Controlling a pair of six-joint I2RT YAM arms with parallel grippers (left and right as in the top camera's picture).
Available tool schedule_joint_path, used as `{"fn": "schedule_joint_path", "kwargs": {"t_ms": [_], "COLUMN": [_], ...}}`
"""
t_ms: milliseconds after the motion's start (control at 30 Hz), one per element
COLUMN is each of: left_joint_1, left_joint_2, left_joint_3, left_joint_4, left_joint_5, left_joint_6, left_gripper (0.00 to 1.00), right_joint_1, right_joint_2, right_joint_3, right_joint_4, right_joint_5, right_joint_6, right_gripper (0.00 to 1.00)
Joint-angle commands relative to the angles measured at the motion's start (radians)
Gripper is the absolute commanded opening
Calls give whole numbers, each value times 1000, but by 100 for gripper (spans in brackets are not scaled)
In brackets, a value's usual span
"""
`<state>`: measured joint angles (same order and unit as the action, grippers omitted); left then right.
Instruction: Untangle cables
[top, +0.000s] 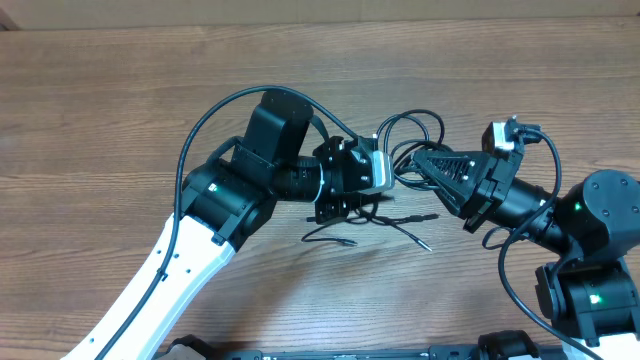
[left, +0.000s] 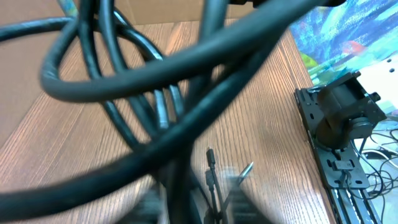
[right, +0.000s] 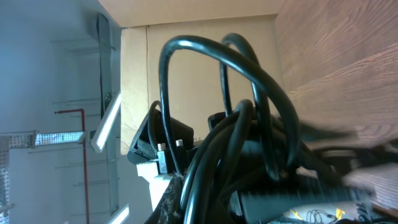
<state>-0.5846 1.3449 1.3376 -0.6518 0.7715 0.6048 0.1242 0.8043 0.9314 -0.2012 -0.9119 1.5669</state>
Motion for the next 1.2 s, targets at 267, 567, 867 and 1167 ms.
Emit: {"fn": "schedule_joint_path", "kwargs": {"t_ms": [267, 567, 867, 1167], "left_joint_1": [2, 2, 2, 37], "left_joint_2": [6, -2, -2, -2], "left_joint_3": [20, 20, 20, 20], "left_joint_4": [-18, -141, -251, -272], "left_joint_5": [15, 14, 3, 6], "left_joint_6": [2, 106, 202, 70], "left_gripper": [4, 4, 4, 4], "right_joint_1": [-2, -2, -2, -2], "right_joint_2": [-5, -5, -5, -5], "right_joint_3": [19, 19, 19, 19], "right_joint_4": [-36, -168, -217, -332], "right_joint_5": [128, 456, 616, 620], "right_joint_6": [-24, -29, -269, -970], "right_gripper": [5, 58, 89, 92]}}
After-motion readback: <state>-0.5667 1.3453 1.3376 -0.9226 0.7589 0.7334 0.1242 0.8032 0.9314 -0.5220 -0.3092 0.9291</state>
